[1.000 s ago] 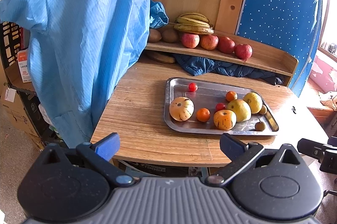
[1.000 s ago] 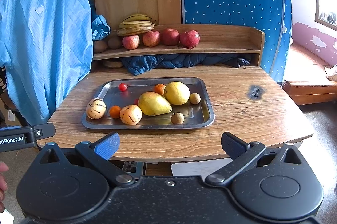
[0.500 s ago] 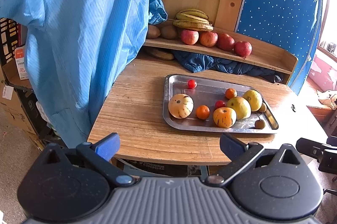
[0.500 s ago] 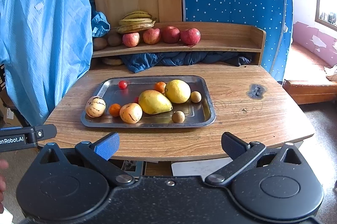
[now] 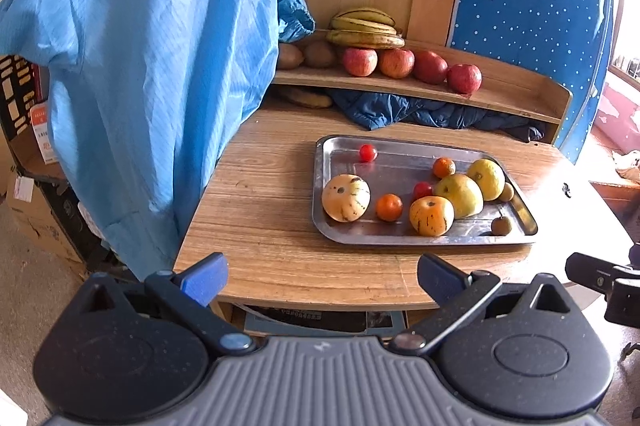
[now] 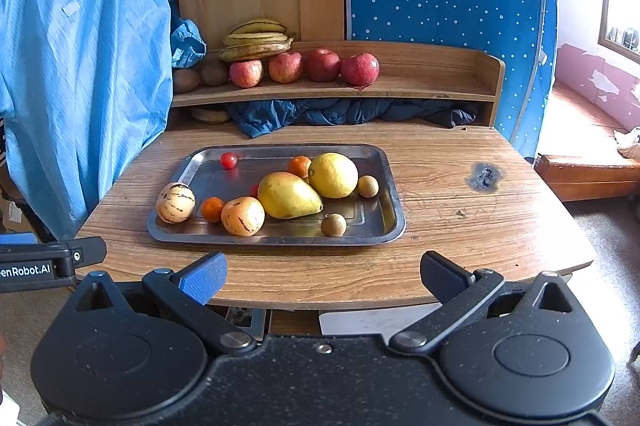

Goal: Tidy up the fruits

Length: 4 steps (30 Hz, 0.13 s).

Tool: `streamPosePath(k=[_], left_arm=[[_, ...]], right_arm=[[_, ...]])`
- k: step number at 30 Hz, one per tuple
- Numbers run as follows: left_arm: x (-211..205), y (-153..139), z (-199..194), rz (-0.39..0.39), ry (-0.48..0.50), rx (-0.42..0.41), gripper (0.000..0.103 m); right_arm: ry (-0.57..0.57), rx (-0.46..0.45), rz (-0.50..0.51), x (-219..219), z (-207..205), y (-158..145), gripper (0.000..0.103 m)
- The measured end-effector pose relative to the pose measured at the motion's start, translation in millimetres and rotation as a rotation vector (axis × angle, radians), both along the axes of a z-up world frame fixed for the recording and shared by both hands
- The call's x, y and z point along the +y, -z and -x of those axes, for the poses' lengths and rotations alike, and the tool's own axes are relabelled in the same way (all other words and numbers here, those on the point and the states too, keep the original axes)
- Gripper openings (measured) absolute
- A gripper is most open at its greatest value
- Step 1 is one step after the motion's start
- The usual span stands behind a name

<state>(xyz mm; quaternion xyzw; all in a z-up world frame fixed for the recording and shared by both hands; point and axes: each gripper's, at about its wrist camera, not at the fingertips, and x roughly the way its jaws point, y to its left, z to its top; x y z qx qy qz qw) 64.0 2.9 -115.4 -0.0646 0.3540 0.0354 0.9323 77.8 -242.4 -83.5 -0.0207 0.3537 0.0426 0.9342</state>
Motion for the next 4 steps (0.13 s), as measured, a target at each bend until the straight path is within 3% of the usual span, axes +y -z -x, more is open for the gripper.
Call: streamPosePath(k=[4], left_arm=[[-2.3, 0.9, -3.2, -0.019, -0.005, 0.006, 0.103]], right_arm=[[0.005, 0.005, 0.0, -2.0, -4.8, 2.0, 0.102]])
